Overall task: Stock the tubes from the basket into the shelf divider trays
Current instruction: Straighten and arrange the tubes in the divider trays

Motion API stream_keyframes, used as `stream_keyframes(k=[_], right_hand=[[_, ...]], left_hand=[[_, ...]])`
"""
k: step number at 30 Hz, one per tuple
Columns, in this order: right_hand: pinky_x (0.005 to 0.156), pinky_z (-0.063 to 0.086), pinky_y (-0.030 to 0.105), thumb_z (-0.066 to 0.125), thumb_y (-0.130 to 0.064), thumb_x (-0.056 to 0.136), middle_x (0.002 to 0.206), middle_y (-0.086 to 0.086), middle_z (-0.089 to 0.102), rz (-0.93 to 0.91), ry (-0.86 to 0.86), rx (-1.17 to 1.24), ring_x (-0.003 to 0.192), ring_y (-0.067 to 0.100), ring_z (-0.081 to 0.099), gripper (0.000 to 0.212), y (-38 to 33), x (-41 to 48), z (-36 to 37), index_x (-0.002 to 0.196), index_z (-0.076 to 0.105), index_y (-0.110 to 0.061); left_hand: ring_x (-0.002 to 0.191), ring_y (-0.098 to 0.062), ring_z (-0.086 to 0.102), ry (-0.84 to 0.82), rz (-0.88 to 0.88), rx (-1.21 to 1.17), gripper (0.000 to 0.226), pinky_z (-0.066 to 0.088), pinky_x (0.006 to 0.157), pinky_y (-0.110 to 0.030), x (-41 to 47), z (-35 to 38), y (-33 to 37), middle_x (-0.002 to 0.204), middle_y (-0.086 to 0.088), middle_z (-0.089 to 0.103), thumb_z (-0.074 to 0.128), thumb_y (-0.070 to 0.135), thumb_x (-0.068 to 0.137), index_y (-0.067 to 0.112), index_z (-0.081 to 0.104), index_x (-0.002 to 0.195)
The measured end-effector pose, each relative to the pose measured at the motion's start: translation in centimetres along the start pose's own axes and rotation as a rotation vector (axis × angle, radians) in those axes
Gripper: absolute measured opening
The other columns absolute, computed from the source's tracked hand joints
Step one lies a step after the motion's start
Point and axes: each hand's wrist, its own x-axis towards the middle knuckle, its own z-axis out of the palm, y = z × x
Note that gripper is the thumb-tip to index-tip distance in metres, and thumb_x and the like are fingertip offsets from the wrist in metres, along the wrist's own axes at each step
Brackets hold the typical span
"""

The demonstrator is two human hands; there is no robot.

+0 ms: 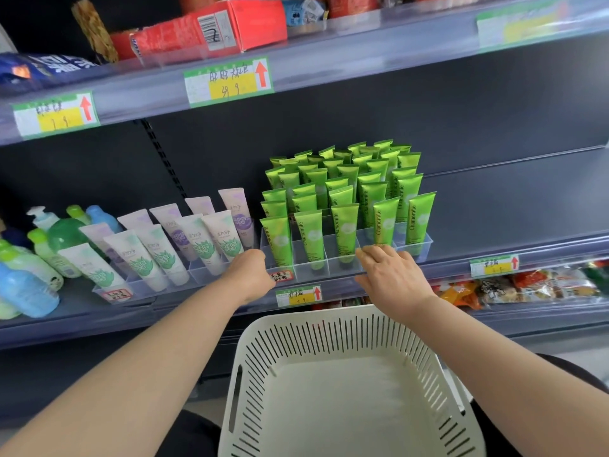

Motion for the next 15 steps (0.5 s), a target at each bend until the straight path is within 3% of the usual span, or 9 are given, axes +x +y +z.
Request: stream_keyframes(k=[5, 8, 12, 15], right_hand=[[0.104, 0.032, 0.037, 0.028, -0.047, 0.1, 0.148, -0.003, 0.036, -0.002, 0.017, -0.015, 0.135, 0.021, 0.031, 0.058, 0.2, -0.3, 0.2, 0.151, 0.022, -0.02], [0.102, 0.033, 0.037, 0.028, -0.049, 0.1, 0.146, -0.003, 0.038, -0.002, 0.02, -0.009, 0.132, 0.021, 0.034, 0.058, 0.4, -0.2, 0.2, 0.15, 0.025, -0.021], [0.101, 0.033, 0.037, 0.028, -0.049, 0.1, 0.143, -0.003, 0.04, 0.008, 0.024, -0.024, 0.13, 0.021, 0.036, 0.058, 0.7, -0.1, 0.2, 0.149, 0.027, -0.019], [0.101, 0.034, 0.037, 0.028, -0.05, 0.099, 0.141, -0.002, 0.042, 0.027, 0.026, -0.025, 0.129, 0.022, 0.037, 0.058, 1.2, -0.2, 0.2, 0.148, 0.029, -0.018]], left_hand=[[0.09, -0.024, 0.045, 0.028, -0.017, 0.003, 0.018, 0.036, 0.076, -0.031, -0.2, 0.7, 0.4, 0.1, -0.004, 0.048, 0.062, 0.009, 0.09, 0.014, 0.059, 0.108], [0.088, -0.023, 0.043, 0.033, -0.023, 0.022, 0.013, 0.036, 0.076, -0.031, -0.4, 0.8, 0.8, 0.099, -0.003, 0.046, 0.06, 0.008, 0.091, 0.017, 0.053, 0.098], [0.113, -0.03, 0.054, 0.027, -0.013, 0.011, 0.036, 0.041, 0.087, -0.032, -0.5, 0.5, 1.6, 0.127, -0.011, 0.057, 0.06, 0.008, 0.093, 0.008, 0.057, 0.129], [0.116, -0.03, 0.054, 0.026, -0.002, 0.02, 0.038, 0.042, 0.086, -0.032, -0.6, 0.5, 2.3, 0.131, -0.011, 0.056, 0.061, 0.01, 0.093, 0.008, 0.056, 0.131]])
